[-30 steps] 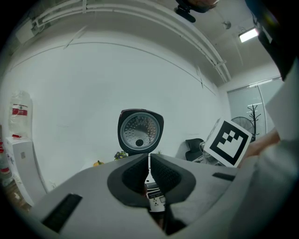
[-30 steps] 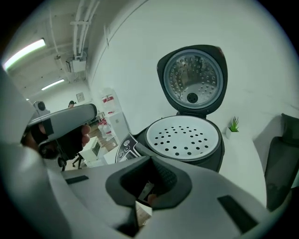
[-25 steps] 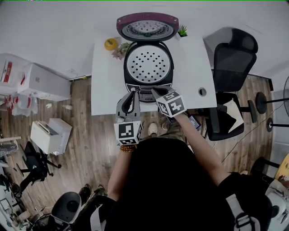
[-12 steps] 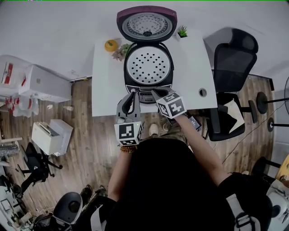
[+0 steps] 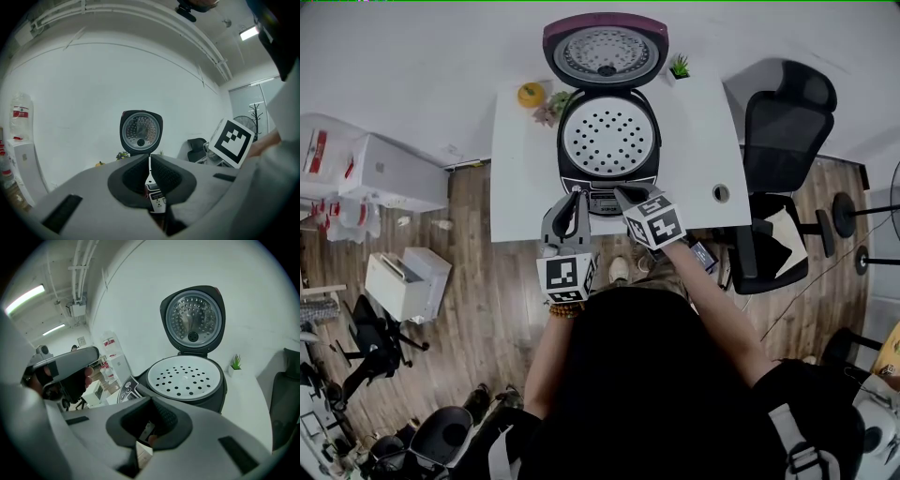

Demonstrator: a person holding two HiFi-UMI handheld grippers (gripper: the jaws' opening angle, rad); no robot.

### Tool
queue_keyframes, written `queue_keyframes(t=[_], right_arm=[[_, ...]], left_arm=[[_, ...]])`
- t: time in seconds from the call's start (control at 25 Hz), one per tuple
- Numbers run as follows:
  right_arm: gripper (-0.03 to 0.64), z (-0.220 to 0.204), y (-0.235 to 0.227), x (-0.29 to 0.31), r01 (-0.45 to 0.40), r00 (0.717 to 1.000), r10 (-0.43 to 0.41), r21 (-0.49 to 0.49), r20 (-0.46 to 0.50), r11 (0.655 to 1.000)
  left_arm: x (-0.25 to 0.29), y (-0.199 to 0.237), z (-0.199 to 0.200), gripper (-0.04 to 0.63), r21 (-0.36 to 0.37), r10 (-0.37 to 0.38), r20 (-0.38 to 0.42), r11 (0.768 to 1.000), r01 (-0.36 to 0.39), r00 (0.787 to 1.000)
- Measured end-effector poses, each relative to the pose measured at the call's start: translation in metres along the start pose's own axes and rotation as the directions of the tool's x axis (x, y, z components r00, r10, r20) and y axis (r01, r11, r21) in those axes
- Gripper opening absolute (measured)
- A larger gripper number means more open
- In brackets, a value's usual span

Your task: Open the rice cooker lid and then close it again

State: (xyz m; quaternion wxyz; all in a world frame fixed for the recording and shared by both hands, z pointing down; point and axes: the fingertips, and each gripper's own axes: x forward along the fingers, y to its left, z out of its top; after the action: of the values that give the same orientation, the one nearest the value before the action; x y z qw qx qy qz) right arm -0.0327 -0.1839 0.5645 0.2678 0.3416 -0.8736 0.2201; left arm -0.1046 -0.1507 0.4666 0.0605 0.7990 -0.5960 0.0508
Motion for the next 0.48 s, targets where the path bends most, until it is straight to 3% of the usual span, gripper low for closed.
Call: queue_keyframes(t=[0.28,0.48], right_arm=[[0.028,-0.0009,0.0025,0.0,0.066,0.998,-0.065,-0.112,0.015,0.992],[0.029,-0.0015,0.0043,-0.0014,0.069,0.997,-0.065,-0.134,0.031,0.989]], left_arm=[[-0.001,0.001,-0.0001,0.034,-0.001,0.003,0.001,1.0,-0.003,1.0],[-0.0041,0.0018,0.0007,0.034,-0.002,0.009,0.004,1.0,-0.009,1.0]])
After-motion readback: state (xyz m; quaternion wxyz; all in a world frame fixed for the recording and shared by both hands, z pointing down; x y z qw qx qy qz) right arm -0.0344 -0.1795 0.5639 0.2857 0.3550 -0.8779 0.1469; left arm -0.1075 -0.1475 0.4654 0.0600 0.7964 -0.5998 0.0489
